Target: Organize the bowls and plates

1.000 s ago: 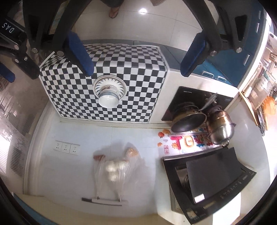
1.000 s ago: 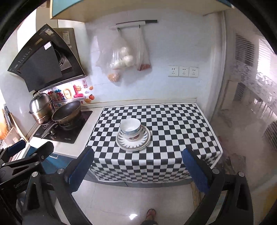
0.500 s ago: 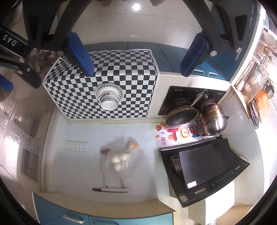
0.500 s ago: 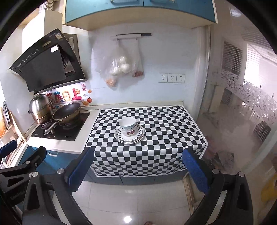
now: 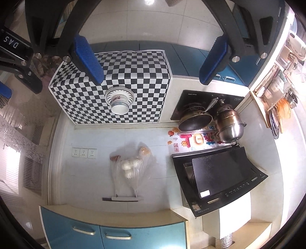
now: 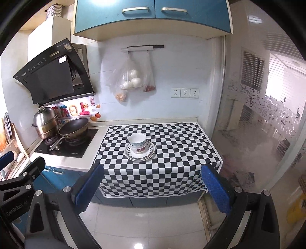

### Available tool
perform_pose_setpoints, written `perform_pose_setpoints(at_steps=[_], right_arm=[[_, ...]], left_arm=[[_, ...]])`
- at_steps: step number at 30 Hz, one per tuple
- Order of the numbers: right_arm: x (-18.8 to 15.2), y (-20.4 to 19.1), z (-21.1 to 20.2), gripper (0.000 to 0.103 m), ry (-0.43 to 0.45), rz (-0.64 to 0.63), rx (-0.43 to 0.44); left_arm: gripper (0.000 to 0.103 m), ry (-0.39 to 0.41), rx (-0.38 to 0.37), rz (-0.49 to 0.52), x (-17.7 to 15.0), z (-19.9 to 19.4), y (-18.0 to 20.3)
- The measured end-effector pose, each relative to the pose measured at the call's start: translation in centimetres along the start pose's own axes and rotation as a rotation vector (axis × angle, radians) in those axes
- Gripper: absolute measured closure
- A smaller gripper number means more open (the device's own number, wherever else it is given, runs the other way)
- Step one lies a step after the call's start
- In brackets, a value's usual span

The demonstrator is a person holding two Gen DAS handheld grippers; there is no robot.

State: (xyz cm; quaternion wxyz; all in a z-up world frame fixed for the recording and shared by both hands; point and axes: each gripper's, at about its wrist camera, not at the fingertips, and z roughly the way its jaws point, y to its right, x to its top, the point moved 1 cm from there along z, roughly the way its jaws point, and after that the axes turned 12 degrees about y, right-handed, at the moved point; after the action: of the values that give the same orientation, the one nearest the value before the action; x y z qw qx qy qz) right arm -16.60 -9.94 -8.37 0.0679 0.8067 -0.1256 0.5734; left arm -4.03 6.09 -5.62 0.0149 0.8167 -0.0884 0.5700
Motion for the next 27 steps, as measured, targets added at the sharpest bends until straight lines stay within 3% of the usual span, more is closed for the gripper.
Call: perform_pose_setpoints(at_steps=[27], right_arm=[[0.1, 3.2, 2.2, 0.0, -0.022, 0.014, -0.022]], left_arm=[[0.001, -0.013, 0.005, 0.001, 0.0, 0.9, 1.1]])
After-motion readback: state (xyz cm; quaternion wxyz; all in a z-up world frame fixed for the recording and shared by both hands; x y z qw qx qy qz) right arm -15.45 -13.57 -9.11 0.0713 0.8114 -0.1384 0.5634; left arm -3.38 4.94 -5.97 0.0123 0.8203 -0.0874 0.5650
